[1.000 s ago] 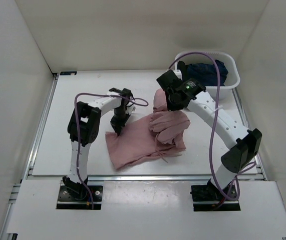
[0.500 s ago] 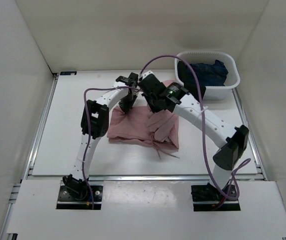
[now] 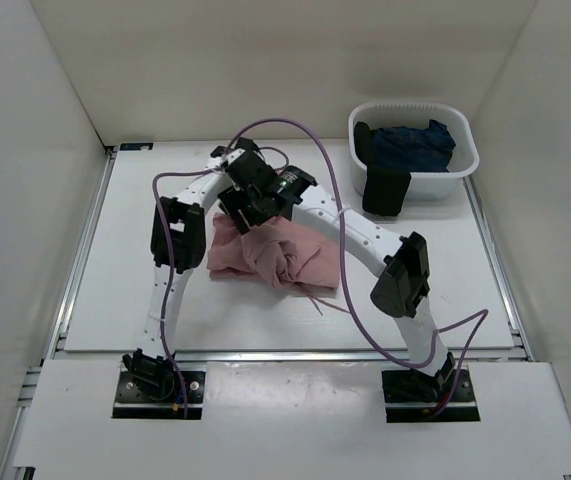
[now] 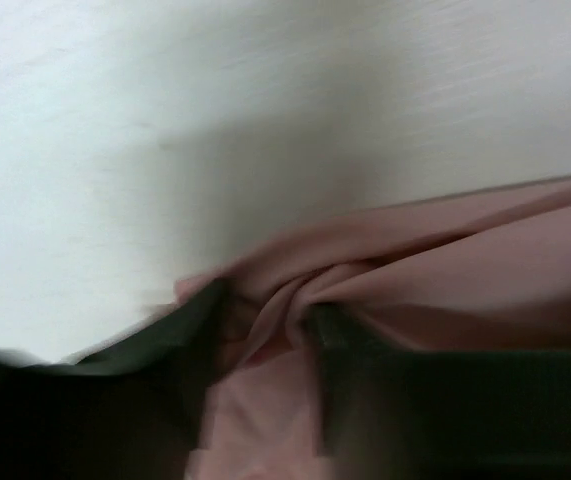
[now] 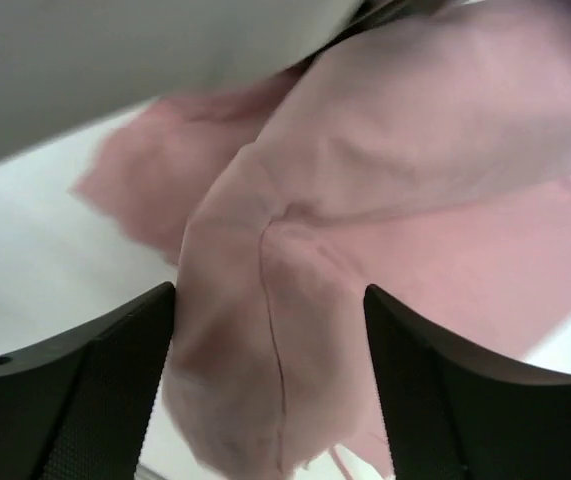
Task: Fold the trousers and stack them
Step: Fold the trousers
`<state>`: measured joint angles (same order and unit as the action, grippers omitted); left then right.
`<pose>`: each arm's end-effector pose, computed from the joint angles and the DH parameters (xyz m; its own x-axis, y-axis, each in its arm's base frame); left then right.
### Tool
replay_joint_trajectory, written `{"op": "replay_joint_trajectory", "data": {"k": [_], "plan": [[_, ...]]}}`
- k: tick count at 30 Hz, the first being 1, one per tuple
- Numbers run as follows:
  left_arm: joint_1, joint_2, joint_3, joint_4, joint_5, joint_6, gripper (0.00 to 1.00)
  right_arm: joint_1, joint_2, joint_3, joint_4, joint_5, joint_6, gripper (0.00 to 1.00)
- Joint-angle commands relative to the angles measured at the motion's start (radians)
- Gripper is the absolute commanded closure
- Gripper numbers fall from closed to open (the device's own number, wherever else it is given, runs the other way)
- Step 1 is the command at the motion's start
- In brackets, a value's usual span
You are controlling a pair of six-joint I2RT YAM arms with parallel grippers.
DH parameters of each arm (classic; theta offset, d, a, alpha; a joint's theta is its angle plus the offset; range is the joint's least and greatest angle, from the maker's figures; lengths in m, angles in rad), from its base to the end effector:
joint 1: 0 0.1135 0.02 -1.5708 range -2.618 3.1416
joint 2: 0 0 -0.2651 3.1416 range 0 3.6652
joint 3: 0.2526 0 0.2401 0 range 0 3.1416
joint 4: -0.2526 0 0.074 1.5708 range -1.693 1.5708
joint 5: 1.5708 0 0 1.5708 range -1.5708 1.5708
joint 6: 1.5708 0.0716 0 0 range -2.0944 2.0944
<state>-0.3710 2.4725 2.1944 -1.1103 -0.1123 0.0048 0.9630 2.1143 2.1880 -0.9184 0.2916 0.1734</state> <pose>0.4636 -0.1717 0.1291 -0.9149 0.3610 -0.1809 0.3457 0.9317 0.1111 0.2905 0.3816 0.3107 -0.5375 -0.4832 -0.6911 -0.5934 0.7990 -0.0972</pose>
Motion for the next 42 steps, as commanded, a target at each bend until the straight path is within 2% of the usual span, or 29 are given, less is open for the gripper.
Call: {"op": "replay_joint_trajectory", "data": {"k": [1, 2, 6, 7, 11, 14, 18, 19, 22, 24, 28, 29, 31, 33, 34, 37, 39, 42], "plan": [[0.044, 0.005, -0.01, 0.05, -0.075, -0.005, 0.4, 0.025, 0.017, 0.043, 0.062, -0.207, -0.018, 0.19], [0.058, -0.012, -0.01, 0.05, -0.085, -0.005, 0.2, 0.034, -0.019, 0.001, 0.099, -0.221, -0.031, 0.18], [0.138, -0.079, -0.019, 0.05, -0.174, -0.005, 0.01, 0.045, -0.12, -0.075, 0.148, -0.232, -0.052, 0.15], [0.155, -0.099, -0.019, 0.062, -0.191, -0.005, 0.0, 0.045, -0.146, -0.103, 0.16, -0.232, -0.052, 0.15], [0.214, -0.21, -0.019, 0.084, -0.263, -0.005, 0.0, 0.045, -0.327, -0.325, 0.271, -0.189, -0.031, 0.23], [0.215, -0.277, -0.028, 0.104, -0.273, -0.005, 0.0, 0.02, -0.427, -0.459, 0.335, -0.145, 0.015, 0.36], [0.193, -0.326, -0.019, 0.104, -0.285, -0.005, 0.0, -0.032, -0.462, -0.557, 0.357, -0.144, 0.083, 0.62], [0.193, -0.326, -0.019, 0.104, -0.285, -0.005, 0.0, -0.044, -0.447, -0.571, 0.372, -0.144, 0.106, 0.75], [0.193, -0.337, -0.001, 0.115, -0.314, -0.005, 0.0, -0.101, -0.41, -0.642, 0.452, -0.164, 0.138, 0.91], [0.193, -0.359, 0.021, 0.115, -0.392, -0.005, 0.0, -0.145, -0.366, -0.654, 0.519, -0.221, 0.166, 0.94], [0.193, -0.446, 0.012, 0.138, -0.418, -0.005, 0.0, -0.181, -0.268, -0.593, 0.541, -0.316, 0.195, 1.0], [0.182, -0.467, 0.002, 0.138, -0.4, -0.005, 0.0, -0.181, -0.236, -0.582, 0.541, -0.348, 0.195, 1.0], [0.182, -0.538, -0.097, 0.138, -0.288, -0.005, 0.0, -0.181, -0.208, -0.573, 0.564, -0.382, 0.195, 1.0], [0.173, -0.572, -0.212, 0.15, -0.238, -0.005, 0.0, -0.19, -0.163, -0.573, 0.564, -0.41, 0.195, 1.0], [0.173, -0.572, -0.329, 0.164, -0.25, -0.005, 0.0, -0.19, -0.148, -0.573, 0.564, -0.42, 0.195, 1.0], [0.214, -0.525, -0.491, 0.2, -0.25, -0.005, 0.07, -0.21, -0.113, -0.638, 0.567, -0.46, 0.215, 1.0], [0.225, -0.479, -0.509, 0.259, -0.28, -0.005, 0.07, -0.21, -0.112, -0.684, 0.588, -0.492, 0.244, 1.0], [0.238, -0.362, -0.402, 0.259, -0.291, -0.005, 0.07, -0.21, -0.132, -0.729, 0.619, -0.529, 0.256, 1.0]]}}
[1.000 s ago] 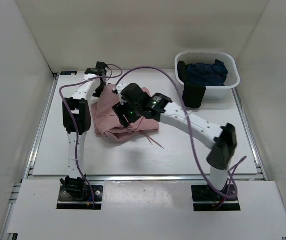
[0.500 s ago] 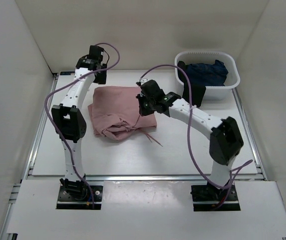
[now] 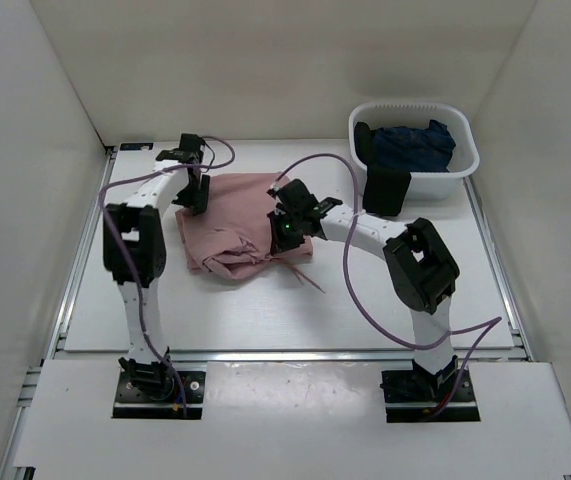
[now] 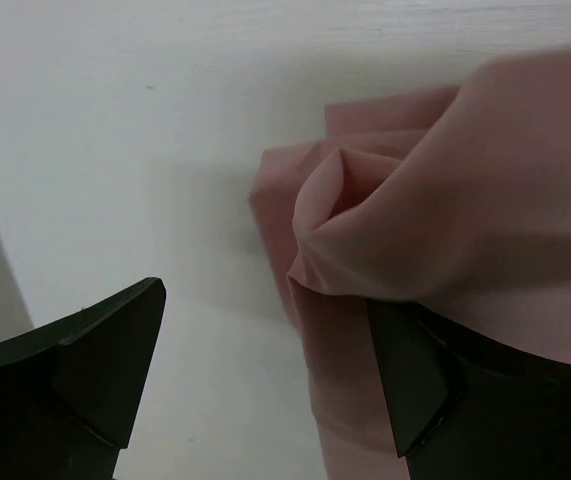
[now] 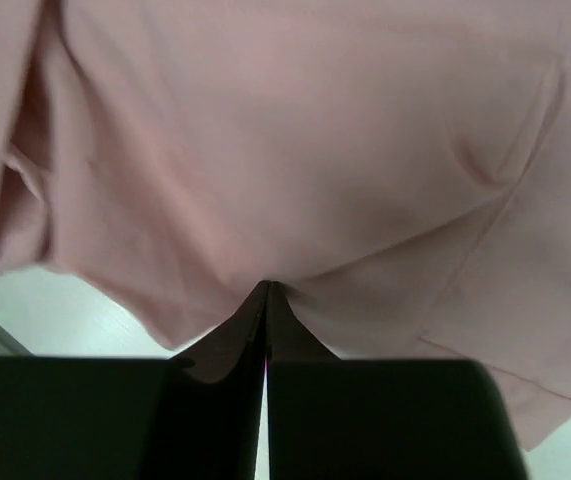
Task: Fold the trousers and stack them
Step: Fold the trousers
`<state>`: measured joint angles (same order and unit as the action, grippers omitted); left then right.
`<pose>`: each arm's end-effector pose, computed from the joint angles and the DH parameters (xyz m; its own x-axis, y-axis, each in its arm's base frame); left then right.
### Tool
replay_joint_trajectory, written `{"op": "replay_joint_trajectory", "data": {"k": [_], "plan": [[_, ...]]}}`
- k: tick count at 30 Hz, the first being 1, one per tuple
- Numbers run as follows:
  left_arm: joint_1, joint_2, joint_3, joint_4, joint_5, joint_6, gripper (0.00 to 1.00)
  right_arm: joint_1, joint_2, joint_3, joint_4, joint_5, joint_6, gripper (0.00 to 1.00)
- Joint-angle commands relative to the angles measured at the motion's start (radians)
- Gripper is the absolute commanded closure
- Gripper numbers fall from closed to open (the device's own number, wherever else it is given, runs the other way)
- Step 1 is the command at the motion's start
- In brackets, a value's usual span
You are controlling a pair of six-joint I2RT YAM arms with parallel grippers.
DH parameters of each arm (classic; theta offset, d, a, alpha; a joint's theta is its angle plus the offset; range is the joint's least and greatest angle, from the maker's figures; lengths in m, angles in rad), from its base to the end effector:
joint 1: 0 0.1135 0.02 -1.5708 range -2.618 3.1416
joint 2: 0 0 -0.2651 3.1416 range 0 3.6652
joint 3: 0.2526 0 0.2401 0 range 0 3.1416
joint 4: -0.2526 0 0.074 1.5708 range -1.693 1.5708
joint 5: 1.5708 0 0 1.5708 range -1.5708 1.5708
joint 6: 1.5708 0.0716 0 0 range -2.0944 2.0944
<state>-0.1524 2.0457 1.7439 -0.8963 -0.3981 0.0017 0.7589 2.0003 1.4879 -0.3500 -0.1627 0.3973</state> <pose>0.4312 -0.0382 0.2071 -0.9205 0.1430 -0.3635 0.0020 0.9323 0.3617 0.3233 0.3226 0.1830 -0.8004 -0.2329 -0.5523 -0.4834 0.7956 0.3652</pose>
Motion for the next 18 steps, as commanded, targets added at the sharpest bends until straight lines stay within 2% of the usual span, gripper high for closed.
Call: {"op": "replay_joint_trajectory", "data": {"k": [1, 3, 6, 8, 9, 10, 11, 13, 16, 18], "plan": [[0.019, 0.097, 0.081, 0.045, -0.005, -0.002, 0.07, -0.006, -0.018, -0.029, 0.051, -0.075, 0.032, 1.0], [0.019, 0.11, 0.167, 0.034, -0.005, -0.002, 0.04, -0.006, -0.057, -0.029, 0.037, -0.048, 0.032, 1.0], [0.01, 0.108, 0.194, 0.022, -0.005, -0.002, 0.01, -0.027, -0.133, -0.06, 0.014, -0.047, 0.023, 0.99], [0.01, 0.062, 0.194, 0.011, 0.013, -0.002, 0.0, -0.041, -0.213, -0.096, 0.014, -0.017, 0.037, 0.85], [0.01, 0.038, 0.168, 0.011, 0.022, -0.002, 0.0, -0.068, -0.236, -0.136, 0.014, -0.006, 0.037, 0.68], [0.001, 0.009, 0.151, 0.002, 0.033, -0.002, 0.0, -0.079, -0.276, -0.156, 0.014, 0.003, 0.047, 0.56], [-0.013, -0.057, 0.108, 0.002, 0.042, -0.002, 0.0, -0.105, -0.29, -0.175, 0.023, 0.003, 0.057, 0.48], [-0.036, -0.128, 0.063, 0.002, 0.07, -0.002, 0.0, -0.131, -0.299, -0.199, 0.023, 0.003, 0.057, 0.36], [-0.076, -0.263, -0.045, 0.002, 0.177, -0.002, 0.0, -0.194, -0.243, -0.199, 0.046, -0.046, 0.077, 0.24], [-0.111, -0.344, -0.177, 0.002, 0.254, -0.002, 0.0, -0.237, -0.175, -0.199, 0.1, -0.104, 0.106, 0.22]]}}
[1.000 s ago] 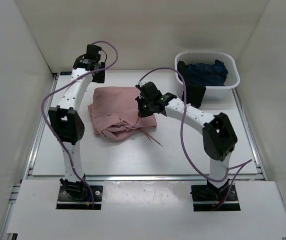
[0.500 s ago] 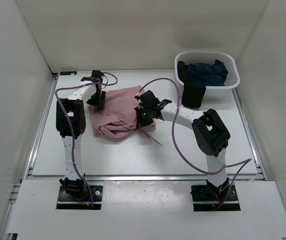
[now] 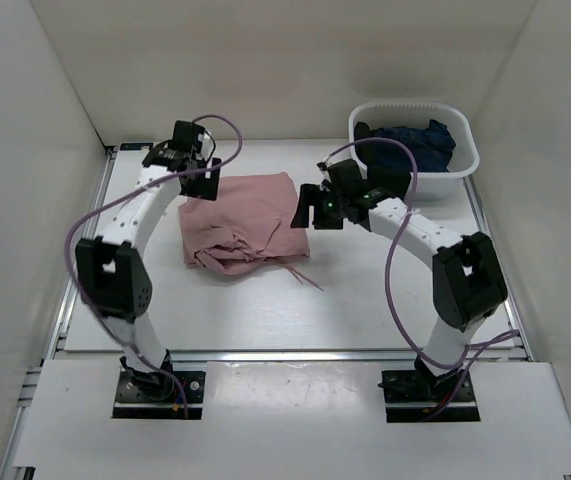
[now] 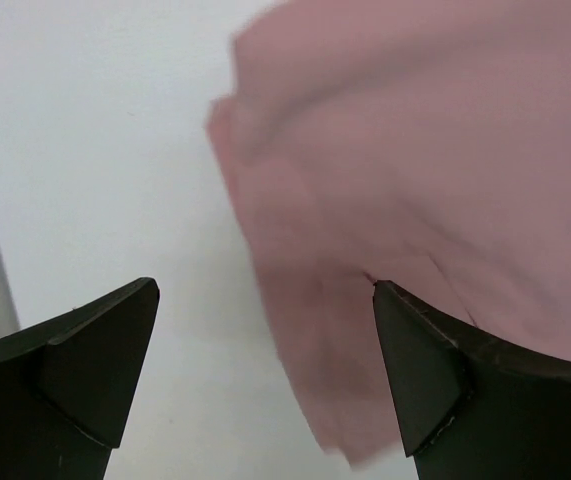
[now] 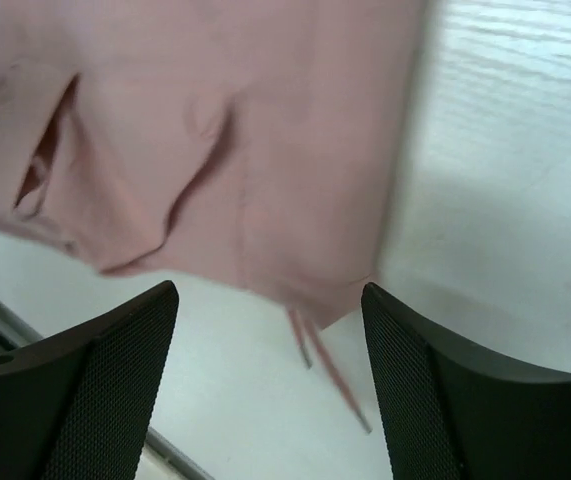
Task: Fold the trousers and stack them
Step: Fold the trousers
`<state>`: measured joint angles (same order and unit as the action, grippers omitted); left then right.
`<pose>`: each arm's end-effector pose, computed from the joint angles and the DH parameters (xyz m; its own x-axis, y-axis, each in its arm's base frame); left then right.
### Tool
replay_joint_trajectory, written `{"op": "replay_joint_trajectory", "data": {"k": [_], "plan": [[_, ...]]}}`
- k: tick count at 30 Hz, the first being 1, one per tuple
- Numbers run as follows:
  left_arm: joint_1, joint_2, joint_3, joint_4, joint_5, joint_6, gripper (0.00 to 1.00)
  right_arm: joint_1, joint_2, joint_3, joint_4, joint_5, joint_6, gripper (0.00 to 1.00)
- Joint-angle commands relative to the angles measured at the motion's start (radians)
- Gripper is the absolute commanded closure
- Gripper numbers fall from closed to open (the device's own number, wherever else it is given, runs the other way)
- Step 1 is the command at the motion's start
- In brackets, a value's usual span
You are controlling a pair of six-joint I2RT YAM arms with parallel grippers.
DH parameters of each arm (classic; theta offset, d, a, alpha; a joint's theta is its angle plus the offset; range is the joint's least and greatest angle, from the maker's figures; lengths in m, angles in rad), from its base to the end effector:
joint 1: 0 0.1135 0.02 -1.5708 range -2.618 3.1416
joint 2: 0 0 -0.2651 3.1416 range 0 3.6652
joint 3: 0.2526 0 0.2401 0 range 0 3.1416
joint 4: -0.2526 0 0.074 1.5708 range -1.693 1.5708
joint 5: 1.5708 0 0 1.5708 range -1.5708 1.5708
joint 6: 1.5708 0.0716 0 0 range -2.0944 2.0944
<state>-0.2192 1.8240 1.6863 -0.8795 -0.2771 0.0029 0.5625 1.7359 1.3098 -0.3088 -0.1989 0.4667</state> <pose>0.3947 -0.0679 0.2761 -0.8301 0.1878 -0.5251 0.0712 0.9696 0.2342 0.3368 0.2290 0.2369 -0.7976 0.0186 -0.6029 -0.3224 0.8316 0.4521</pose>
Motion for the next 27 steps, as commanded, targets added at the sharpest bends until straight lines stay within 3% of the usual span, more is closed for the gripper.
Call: {"op": "replay_joint_trajectory", "data": {"k": [1, 6, 9, 10, 14, 16, 20, 23, 26, 27], "plan": [[-0.055, -0.141, -0.175, 0.006, 0.157, -0.003, 0.0, -0.052, 0.115, -0.005, 0.072, -0.133, 0.036, 0.21], [-0.115, -0.189, -0.465, 0.052, 0.129, -0.003, 0.02, -0.081, 0.264, 0.043, 0.095, -0.198, 0.056, 0.21], [-0.115, -0.212, -0.562, 0.12, 0.043, -0.003, 0.02, -0.09, 0.274, -0.018, 0.172, -0.223, 0.096, 0.33], [-0.115, -0.212, -0.574, 0.129, 0.032, -0.003, 0.02, -0.099, 0.274, -0.039, 0.197, -0.247, 0.108, 0.44], [-0.124, -0.221, -0.619, 0.172, -0.005, -0.003, 0.03, -0.108, 0.255, -0.101, 0.272, -0.322, 0.144, 0.6], [-0.124, -0.221, -0.631, 0.186, -0.014, -0.003, 0.03, -0.108, 0.255, -0.113, 0.298, -0.361, 0.154, 0.6], [-0.124, -0.221, -0.631, 0.186, -0.014, -0.003, 0.02, -0.108, 0.264, -0.124, 0.307, -0.415, 0.165, 0.47], [-0.124, -0.221, -0.62, 0.186, -0.014, -0.003, 0.02, -0.087, 0.264, -0.133, 0.326, -0.444, 0.165, 0.42], [-0.124, -0.221, -0.62, 0.186, -0.024, -0.003, 0.02, -0.078, 0.275, -0.133, 0.317, -0.444, 0.165, 0.43], [-0.124, -0.212, -0.611, 0.186, -0.024, -0.003, 0.02, -0.066, 0.275, -0.124, 0.297, -0.444, 0.165, 0.51]]}}
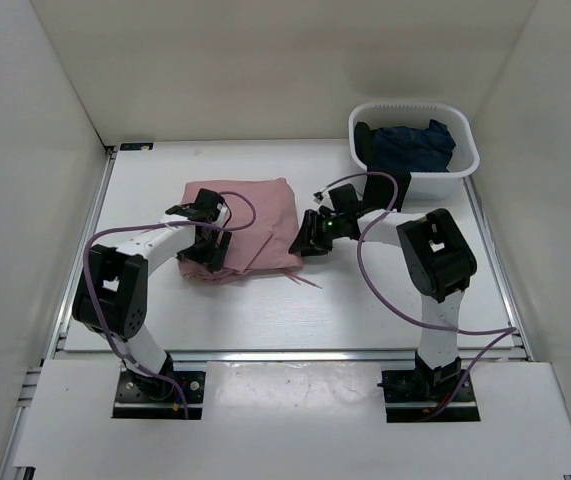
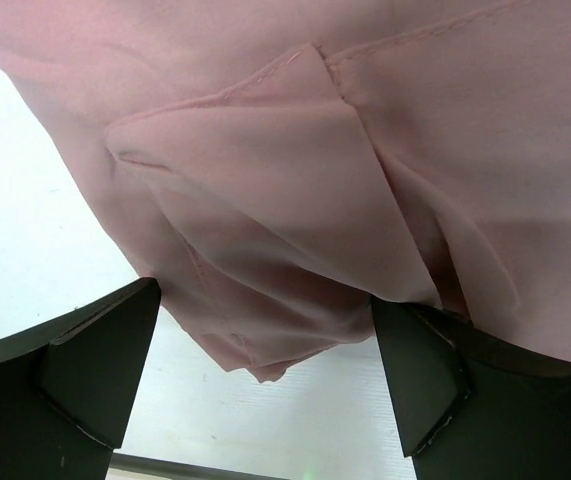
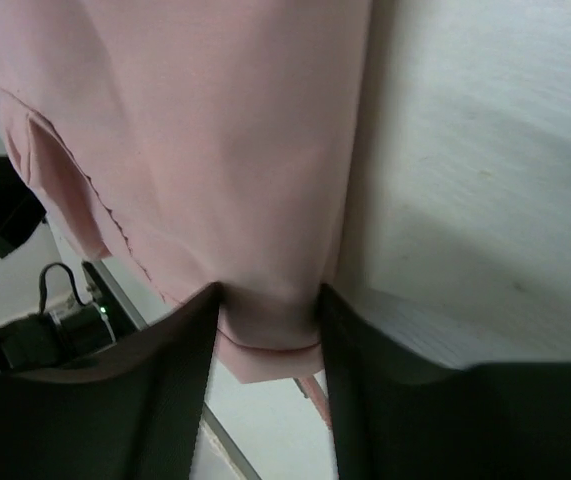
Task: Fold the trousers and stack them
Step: Fold the trousers
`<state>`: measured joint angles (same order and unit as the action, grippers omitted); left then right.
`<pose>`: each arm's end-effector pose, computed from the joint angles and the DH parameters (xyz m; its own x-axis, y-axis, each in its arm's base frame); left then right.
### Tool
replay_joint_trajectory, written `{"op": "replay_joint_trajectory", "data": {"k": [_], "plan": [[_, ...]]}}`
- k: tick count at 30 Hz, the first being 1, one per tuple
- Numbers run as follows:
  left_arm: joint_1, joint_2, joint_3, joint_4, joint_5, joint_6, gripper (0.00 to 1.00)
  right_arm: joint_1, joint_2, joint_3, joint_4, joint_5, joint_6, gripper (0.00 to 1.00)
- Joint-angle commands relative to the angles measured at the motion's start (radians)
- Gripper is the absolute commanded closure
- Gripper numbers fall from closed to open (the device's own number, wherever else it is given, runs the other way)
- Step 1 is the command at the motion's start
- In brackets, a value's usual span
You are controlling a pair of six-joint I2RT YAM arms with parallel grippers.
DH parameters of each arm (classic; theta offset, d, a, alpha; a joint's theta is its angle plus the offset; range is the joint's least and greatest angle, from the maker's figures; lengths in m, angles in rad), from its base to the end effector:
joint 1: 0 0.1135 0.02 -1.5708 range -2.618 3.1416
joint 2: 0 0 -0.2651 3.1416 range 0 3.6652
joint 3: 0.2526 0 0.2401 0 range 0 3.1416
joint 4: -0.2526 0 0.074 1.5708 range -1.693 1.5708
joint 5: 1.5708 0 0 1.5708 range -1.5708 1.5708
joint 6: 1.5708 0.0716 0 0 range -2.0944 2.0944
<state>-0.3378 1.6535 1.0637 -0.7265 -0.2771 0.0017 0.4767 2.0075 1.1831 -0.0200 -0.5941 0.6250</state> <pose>0.2937 -0.0824 0.1600 -0.9127 0.3223 -0.2513 0.2554 0.9298 0.2652 0.3571 0.2295 0.1241 -0.9544 0.0528 -0.2938 -0.1876 0.6595 0.7280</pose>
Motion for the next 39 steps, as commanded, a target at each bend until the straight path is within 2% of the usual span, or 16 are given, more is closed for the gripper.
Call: {"op": "replay_joint_trajectory", "data": {"k": [1, 2, 3, 5, 8, 13, 17, 25, 29, 30, 31, 32, 33, 34, 36, 39], "plan": [[-0.006, -0.041, 0.012, 0.033, -0.024, -0.002, 0.02, 0.02, 0.031, 0.003, 0.008, -0.049, 0.007, 0.57], [-0.006, -0.041, 0.021, 0.033, -0.024, -0.002, 0.0, 0.02, 0.031, 0.003, 0.008, -0.067, 0.016, 0.65], [-0.006, -0.041, 0.021, 0.033, -0.024, -0.002, 0.0, 0.02, 0.031, -0.006, 0.027, -0.067, 0.03, 0.84], [-0.006, -0.058, 0.03, 0.033, -0.034, -0.002, 0.0, 0.02, 0.001, -0.037, 0.04, -0.067, 0.05, 0.99], [-0.006, -0.096, 0.064, 0.009, -0.024, -0.002, 0.0, -0.003, -0.073, -0.102, 0.04, -0.029, 0.038, 1.0], [-0.006, -0.156, 0.169, -0.108, 0.091, -0.002, 0.0, -0.023, -0.157, -0.174, 0.003, -0.006, 0.013, 1.0], [-0.006, -0.208, 0.211, -0.146, 0.124, -0.002, 0.0, -0.062, -0.199, -0.174, -0.067, 0.025, -0.031, 0.92], [0.141, -0.244, 0.239, -0.169, 0.136, -0.002, 0.0, -0.153, -0.251, -0.1, -0.27, 0.054, -0.137, 0.9], [0.186, -0.265, 0.219, -0.169, 0.136, -0.002, 0.0, -0.153, -0.266, -0.16, -0.23, 0.025, -0.113, 0.89], [0.201, -0.265, 0.219, -0.169, 0.136, -0.002, 0.0, -0.153, -0.28, -0.172, -0.23, 0.025, -0.113, 0.84], [0.212, -0.276, 0.208, -0.169, 0.136, -0.002, 0.0, -0.153, -0.28, -0.172, -0.23, 0.042, -0.113, 0.7], [0.212, -0.276, 0.208, -0.169, 0.136, -0.002, 0.0, -0.153, -0.291, -0.172, -0.271, 0.059, -0.123, 0.51], [0.212, -0.288, 0.196, -0.178, 0.136, -0.002, 0.0, -0.153, -0.305, -0.172, -0.29, 0.074, -0.133, 0.24], [0.224, -0.288, 0.196, -0.179, 0.136, -0.002, 0.0, -0.164, -0.315, -0.159, -0.313, 0.097, -0.143, 0.06], [0.233, -0.308, 0.196, -0.179, 0.099, -0.002, 0.0, -0.173, -0.367, -0.105, -0.403, 0.211, -0.165, 0.01], [0.284, -0.317, 0.196, -0.179, 0.033, -0.002, 0.0, -0.173, -0.458, 0.004, -0.573, 0.368, -0.185, 0.01]]}}
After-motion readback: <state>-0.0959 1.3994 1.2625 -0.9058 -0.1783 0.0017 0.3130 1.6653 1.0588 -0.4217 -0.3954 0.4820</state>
